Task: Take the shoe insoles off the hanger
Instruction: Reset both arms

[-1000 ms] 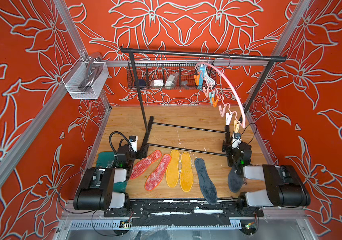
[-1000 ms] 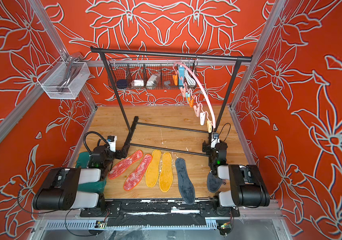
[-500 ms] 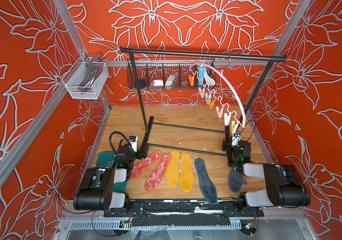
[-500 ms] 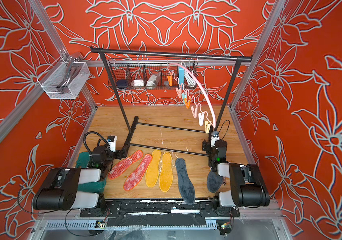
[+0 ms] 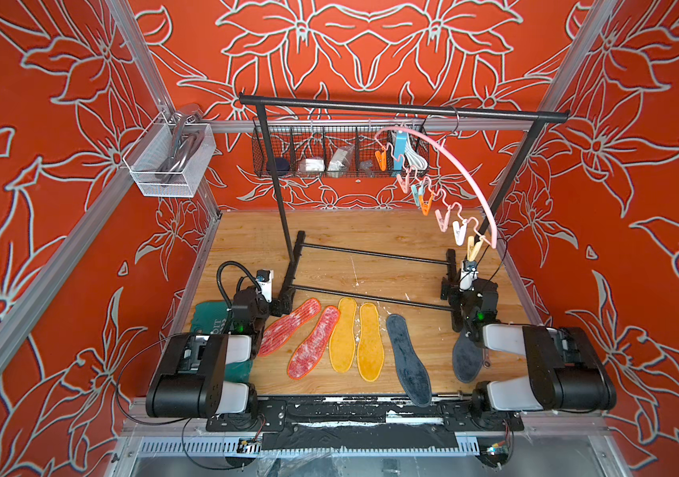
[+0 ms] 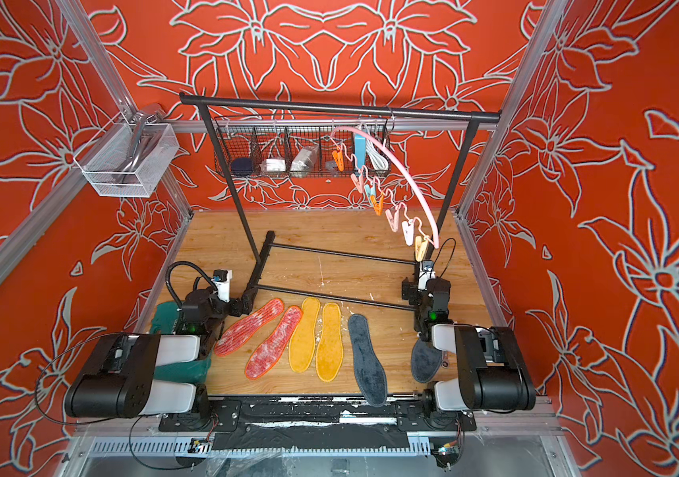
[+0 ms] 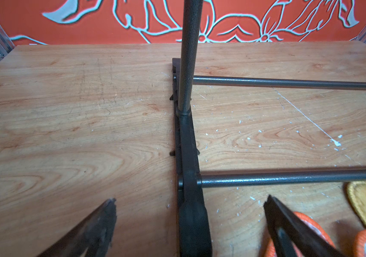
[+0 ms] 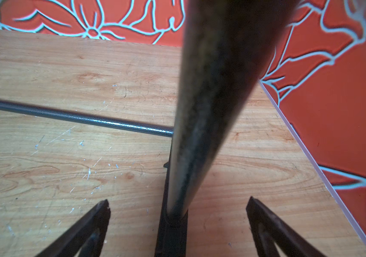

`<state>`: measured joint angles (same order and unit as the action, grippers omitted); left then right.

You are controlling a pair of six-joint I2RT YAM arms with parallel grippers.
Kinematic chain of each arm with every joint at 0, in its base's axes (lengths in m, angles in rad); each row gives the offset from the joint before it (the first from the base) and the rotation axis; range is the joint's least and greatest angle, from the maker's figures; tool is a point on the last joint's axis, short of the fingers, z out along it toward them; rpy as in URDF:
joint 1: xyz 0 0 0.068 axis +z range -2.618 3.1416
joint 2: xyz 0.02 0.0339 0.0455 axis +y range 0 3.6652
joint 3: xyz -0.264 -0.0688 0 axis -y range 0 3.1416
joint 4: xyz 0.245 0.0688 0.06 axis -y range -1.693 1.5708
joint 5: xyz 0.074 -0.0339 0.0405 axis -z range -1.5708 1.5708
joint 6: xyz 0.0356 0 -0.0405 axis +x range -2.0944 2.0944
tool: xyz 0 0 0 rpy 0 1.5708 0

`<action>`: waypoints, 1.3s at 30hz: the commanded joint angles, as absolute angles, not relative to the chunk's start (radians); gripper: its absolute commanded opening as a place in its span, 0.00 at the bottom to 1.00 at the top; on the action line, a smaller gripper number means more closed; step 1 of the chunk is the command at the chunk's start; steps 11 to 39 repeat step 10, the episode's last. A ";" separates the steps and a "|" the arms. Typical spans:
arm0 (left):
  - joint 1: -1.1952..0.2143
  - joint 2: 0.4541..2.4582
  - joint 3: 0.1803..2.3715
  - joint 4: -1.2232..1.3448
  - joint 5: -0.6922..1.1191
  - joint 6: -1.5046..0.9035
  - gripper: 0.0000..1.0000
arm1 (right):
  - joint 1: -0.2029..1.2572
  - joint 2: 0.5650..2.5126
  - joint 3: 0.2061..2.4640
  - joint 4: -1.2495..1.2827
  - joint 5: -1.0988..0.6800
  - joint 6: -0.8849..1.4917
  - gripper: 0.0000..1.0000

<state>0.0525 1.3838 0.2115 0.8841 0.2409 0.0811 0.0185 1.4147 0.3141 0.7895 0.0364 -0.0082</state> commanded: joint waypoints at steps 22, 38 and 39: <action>0.057 1.381 0.219 0.902 0.247 0.069 0.98 | 0.026 1.410 0.327 0.785 0.061 -0.010 1.00; 0.057 1.381 0.219 0.902 0.247 0.069 0.98 | 0.026 1.410 0.327 0.785 0.061 -0.010 1.00; 0.057 1.381 0.219 0.902 0.247 0.069 0.98 | 0.026 1.410 0.327 0.785 0.061 -0.010 1.00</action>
